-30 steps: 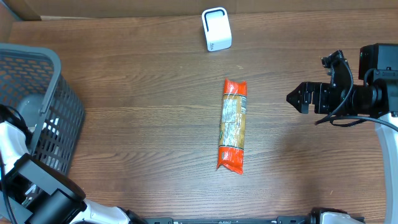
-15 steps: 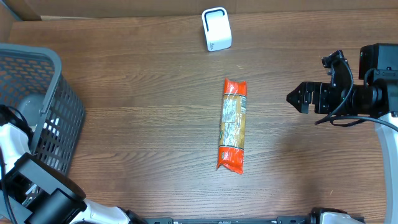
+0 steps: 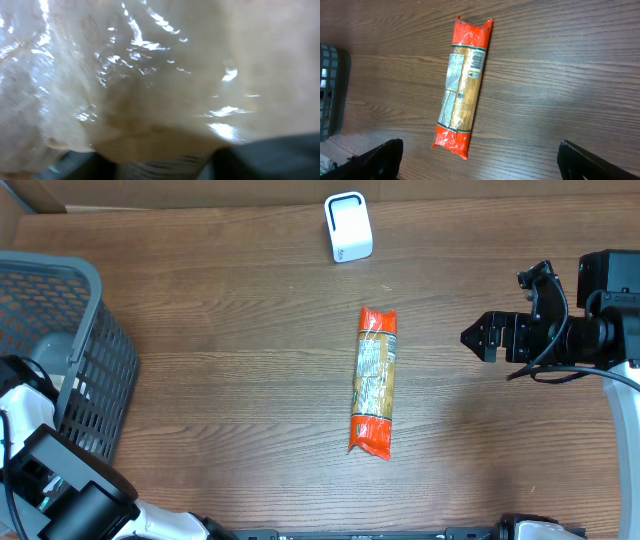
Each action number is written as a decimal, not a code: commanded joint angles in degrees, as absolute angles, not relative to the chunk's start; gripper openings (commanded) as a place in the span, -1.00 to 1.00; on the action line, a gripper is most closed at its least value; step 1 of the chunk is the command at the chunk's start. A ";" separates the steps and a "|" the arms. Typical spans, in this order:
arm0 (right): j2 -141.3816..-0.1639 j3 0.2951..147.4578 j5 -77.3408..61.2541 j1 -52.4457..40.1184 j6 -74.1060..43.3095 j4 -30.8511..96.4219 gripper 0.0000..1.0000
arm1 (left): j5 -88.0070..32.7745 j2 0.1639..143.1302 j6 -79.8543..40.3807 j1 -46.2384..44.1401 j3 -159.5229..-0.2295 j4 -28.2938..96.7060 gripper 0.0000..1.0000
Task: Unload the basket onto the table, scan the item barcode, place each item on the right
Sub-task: 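Reach the left gripper back into the basket and grasp the white tube, then carry the white tube out and set it beside the pasta packet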
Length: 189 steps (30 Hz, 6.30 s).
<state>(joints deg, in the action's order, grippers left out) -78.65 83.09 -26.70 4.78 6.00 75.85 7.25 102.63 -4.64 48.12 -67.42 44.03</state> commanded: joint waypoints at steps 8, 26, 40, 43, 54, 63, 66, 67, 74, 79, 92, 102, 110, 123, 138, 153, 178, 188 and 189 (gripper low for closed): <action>-78.26 84.33 -26.57 4.45 6.39 75.53 1.00 | 5.87 102.85 -6.46 47.99 -65.93 43.57 -0.78; -78.26 84.33 -26.57 4.45 6.39 75.55 1.00 | 5.93 102.85 -6.85 47.99 -59.94 38.24 -0.26; -78.26 84.33 -26.55 4.45 6.42 75.22 1.00 | 2.20 102.83 -5.34 47.97 -73.01 46.39 -0.92; -78.26 84.33 -26.57 4.45 6.42 75.24 1.00 | -1.91 102.83 -5.06 47.97 -79.64 49.19 -0.92; -78.26 84.33 -26.57 4.45 6.42 75.11 1.00 | -12.56 102.83 -2.48 47.97 -103.02 59.81 -0.92; -78.26 84.33 -26.57 4.45 6.39 75.09 1.00 | -18.55 101.08 -2.09 47.97 -107.44 63.13 -0.92; -78.26 84.33 -26.57 4.45 6.39 75.16 1.00 | -18.72 100.09 -2.09 47.99 -107.44 63.18 -0.92; -78.26 84.33 -26.57 4.45 6.39 75.18 1.00 | -18.72 99.61 -2.09 47.99 -107.55 63.07 -0.92; -78.26 84.33 -26.57 4.45 6.39 75.11 1.00 | -18.83 95.66 -2.15 47.97 -113.65 62.52 -0.92; -78.26 84.33 -26.57 4.45 6.39 75.13 1.00 | -22.26 92.09 -5.91 47.86 -120.57 64.23 -0.92; -78.26 84.33 -26.57 4.45 6.39 75.11 1.00 | -24.25 82.91 -12.47 23.38 -122.37 73.41 -0.92; -78.26 84.33 -26.57 4.45 6.39 75.16 1.00 | -9.32 90.30 -14.92 -4.62 -120.16 78.06 -0.92; -78.24 84.33 -26.57 4.45 6.39 75.16 1.00 | -5.80 105.01 -22.46 -14.11 -120.07 79.88 -0.91; -78.26 84.33 -26.57 4.45 6.42 75.31 1.00 | -5.74 124.55 -27.46 -21.85 -120.07 79.57 -0.91; -78.26 84.33 -26.30 4.45 6.44 75.31 1.00 | -2.96 127.94 -31.97 -28.12 -107.50 72.25 -0.92; -78.26 84.33 -23.18 4.45 5.98 74.87 1.00 | -6.04 127.96 -33.21 -31.05 -103.02 67.83 0.29; -78.26 84.33 -23.18 4.45 5.76 75.26 1.00 | 22.83 92.05 -31.73 -31.00 -103.28 73.65 1.00; -78.26 84.33 -23.20 4.45 5.76 75.81 1.00 | 44.38 78.28 -31.73 -30.89 -103.28 75.83 0.99; -78.26 84.33 -23.18 4.45 5.76 76.03 1.00 | 45.39 77.65 -31.73 -30.59 -103.35 75.83 0.99</action>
